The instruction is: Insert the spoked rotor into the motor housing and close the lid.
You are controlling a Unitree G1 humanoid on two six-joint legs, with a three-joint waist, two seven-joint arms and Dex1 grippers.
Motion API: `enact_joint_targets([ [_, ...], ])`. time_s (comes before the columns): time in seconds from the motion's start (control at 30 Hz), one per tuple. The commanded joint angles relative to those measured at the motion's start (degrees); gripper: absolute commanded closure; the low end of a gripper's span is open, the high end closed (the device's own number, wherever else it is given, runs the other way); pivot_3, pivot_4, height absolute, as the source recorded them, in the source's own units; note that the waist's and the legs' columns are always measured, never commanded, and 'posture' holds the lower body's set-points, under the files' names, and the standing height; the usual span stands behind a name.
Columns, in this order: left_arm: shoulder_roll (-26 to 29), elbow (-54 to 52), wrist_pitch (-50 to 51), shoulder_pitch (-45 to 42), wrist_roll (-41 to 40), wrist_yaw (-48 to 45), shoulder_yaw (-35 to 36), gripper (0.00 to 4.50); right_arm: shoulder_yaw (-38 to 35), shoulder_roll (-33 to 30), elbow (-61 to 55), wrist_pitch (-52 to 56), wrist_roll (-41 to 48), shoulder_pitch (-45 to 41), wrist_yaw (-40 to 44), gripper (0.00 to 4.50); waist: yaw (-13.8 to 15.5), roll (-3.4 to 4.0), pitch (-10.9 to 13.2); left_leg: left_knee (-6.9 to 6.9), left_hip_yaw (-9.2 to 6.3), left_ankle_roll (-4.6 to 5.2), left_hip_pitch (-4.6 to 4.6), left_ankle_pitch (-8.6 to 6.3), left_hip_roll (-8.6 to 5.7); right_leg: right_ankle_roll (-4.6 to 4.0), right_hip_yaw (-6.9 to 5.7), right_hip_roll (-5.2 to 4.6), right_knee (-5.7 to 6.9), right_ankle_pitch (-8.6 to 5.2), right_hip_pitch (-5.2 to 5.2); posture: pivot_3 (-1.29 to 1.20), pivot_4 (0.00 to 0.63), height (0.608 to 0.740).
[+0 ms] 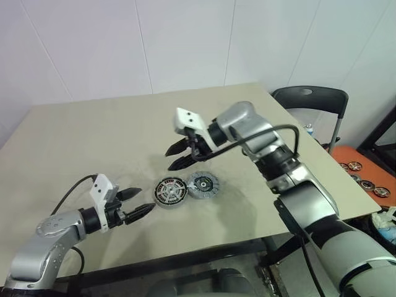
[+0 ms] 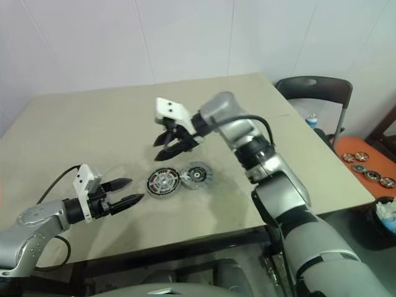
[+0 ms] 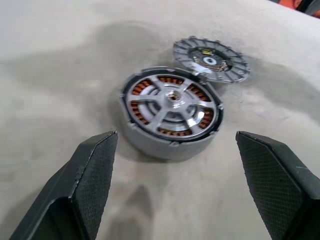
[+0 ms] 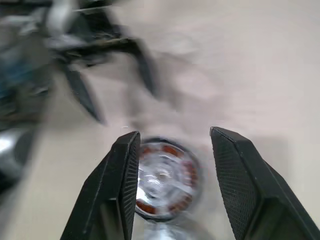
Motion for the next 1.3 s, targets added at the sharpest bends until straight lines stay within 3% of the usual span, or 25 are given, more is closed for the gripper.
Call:
enact_joint_targets([
  [0.03,2.1,1.0,0.0,-1.7,-0.9,-1.3,2.9,0.47,-10.0,-2.9,-5.1,4.3,4.5,6.2,-8.1,2.17,0.3,-0.02,0.0,0.00,0.00,0.00,0.00,0.00,0.00,0.00,0.00,0.00,0.01,0.00,0.00,0.00,0.000,0.740],
  [0.17,3.8,3.2,0.0,-3.7,-0.7,-2.6,3.4,0.47,-17.2,-4.7,-7.9,12.0,7.0,15.2,-17.8,2.17,1.1,0.03,0.0,-0.01,0.04,0.02,0.01,-0.01,0.01,-0.01,0.03,0.01,-0.06,0.00,0.02,0.00,0.000,0.740],
  [0.2,4.1,3.8,0.0,-4.4,-0.5,-3.0,3.1,0.47,-19.5,-4.7,-9.7,14.0,8.2,18.3,-20.0,2.35,1.2,0.04,0.0,-0.03,0.05,0.02,0.02,-0.01,0.02,-0.01,0.04,0.02,-0.06,0.00,0.02,0.00,0.000,0.740],
  [0.27,4.5,4.8,-0.1,-5.6,-0.2,-3.7,2.4,0.47,-24.4,-3.7,-14.2,19.0,11.3,24.1,-24.2,2.79,1.4,0.05,0.0,-0.07,0.03,0.03,0.03,-0.01,0.04,0.00,0.03,0.04,-0.10,0.00,0.03,0.00,0.000,0.740],
  [0.43,4.7,7.1,-0.5,-8.6,0.6,-5.2,0.5,0.47,-28.6,-2.3,-24.6,30.1,17.2,35.5,-30.3,4.44,1.4,0.13,0.1,-0.03,0.12,0.08,0.00,-0.04,0.04,0.01,0.09,0.04,-0.16,-0.01,0.05,0.00,0.000,0.740],
  [0.7,4.4,9.0,-0.9,-11.6,1.3,-6.3,-1.7,0.47,-25.9,-4.2,-29.0,32.0,19.5,42.9,-33.7,4.48,1.3,0.16,0.1,0.02,0.17,0.11,0.23,-0.04,0.06,0.27,0.10,0.08,-0.35,-0.13,0.37,0.00,0.000,0.740],
  [1.3,3.4,7.0,0.0,-10.5,1.1,-5.3,-1.3,0.47,-19.7,0.6,-22.0,22.5,16.7,40.2,-42.1,4.48,1.0,-0.01,0.0,0.03,0.23,0.14,0.30,-0.06,0.16,0.35,0.10,0.11,-0.45,-0.07,0.47,0.00,0.000,0.740],
])
